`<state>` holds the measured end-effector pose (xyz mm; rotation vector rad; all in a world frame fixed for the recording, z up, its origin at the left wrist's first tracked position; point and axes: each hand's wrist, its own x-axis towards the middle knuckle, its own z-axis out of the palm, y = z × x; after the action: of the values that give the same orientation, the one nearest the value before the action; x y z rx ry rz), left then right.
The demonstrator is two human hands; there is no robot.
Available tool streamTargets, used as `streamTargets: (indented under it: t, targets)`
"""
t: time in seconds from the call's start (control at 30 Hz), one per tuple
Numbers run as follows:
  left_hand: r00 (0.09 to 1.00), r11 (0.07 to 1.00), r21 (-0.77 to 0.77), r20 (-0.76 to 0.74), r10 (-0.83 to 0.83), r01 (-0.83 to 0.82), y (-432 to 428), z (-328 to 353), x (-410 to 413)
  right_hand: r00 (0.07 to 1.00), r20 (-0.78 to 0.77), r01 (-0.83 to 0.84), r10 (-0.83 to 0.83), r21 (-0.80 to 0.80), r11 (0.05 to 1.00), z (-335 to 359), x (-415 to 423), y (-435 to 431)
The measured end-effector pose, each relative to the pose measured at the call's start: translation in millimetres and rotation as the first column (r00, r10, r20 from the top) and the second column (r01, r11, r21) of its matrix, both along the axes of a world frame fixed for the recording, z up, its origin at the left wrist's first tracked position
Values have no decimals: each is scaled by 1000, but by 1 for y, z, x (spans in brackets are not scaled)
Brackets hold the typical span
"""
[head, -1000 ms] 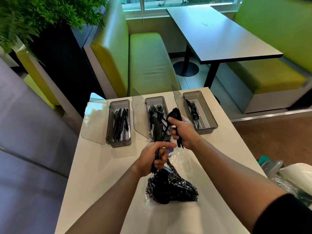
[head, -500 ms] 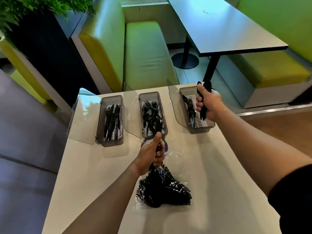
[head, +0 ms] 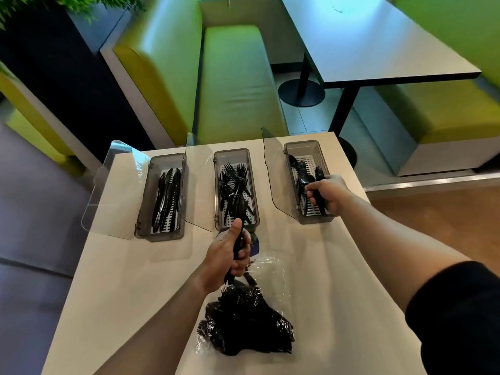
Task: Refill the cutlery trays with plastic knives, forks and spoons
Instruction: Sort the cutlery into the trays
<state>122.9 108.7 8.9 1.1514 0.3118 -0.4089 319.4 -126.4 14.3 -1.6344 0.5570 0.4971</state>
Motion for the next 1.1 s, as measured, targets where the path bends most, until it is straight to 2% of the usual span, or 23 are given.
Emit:
streamTargets:
  t: [0.1,0.23,0.33,0.53,0.73,0.9,1.1]
  targets:
    - [1000,1000,10,1,0,0,-3,0,3,999,43,27,-26,-6,1000,-1,1,-1]
    - [1000,1000,14,5,4,-4,-9,2,6,988,153,2,30,-206,979,1,-5,-5]
    - [1000,1000,-20,-7,2,-2,-11,3,6,971,239,53,4,-230,972,-1,-12,-8]
    - [999,990,-138,-46,-8,2,-7,9,-3,944,315,143,-97,-126,982,2,-36,-20]
    - [1000,999,-53,-17,-6,5,-5,22,-14,910,383,181,-159,-23,983,20,-69,-21]
    - [1000,999,-49,25,-4,5,-2,31,-25,888,447,105,-111,37,994,47,-94,6]
    - [997,999,-36,76,-25,27,1,41,-36,855,511,-100,87,-2,995,71,-134,51]
